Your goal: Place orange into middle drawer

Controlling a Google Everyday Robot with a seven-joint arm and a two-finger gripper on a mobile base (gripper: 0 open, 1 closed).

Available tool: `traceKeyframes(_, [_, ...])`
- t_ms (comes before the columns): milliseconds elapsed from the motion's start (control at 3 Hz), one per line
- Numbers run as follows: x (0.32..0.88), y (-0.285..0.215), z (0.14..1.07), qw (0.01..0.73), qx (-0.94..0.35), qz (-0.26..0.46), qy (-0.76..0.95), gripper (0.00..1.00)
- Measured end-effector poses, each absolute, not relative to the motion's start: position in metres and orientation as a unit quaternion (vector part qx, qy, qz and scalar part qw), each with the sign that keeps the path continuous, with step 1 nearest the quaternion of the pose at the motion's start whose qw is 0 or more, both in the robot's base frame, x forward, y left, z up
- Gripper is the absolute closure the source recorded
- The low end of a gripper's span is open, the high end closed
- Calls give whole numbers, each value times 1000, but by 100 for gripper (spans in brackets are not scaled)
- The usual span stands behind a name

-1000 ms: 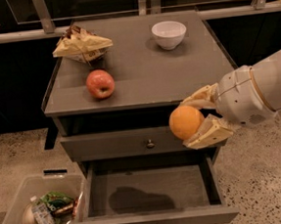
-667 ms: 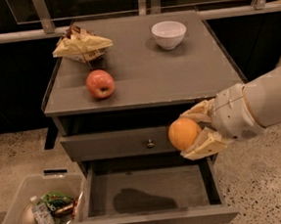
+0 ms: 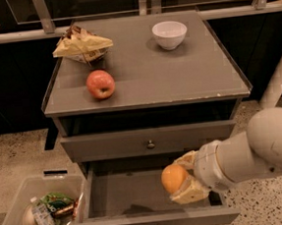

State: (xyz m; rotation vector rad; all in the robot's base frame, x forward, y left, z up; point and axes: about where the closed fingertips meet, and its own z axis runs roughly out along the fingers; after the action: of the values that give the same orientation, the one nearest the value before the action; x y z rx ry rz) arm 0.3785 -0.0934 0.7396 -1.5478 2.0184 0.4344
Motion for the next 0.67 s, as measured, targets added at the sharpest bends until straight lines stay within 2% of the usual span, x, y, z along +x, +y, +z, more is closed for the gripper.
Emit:
traceKeyframes(333, [362, -82, 676, 233, -569, 144, 776, 100])
traceKeyframes(667, [356, -84, 664, 223, -553, 140, 790, 100])
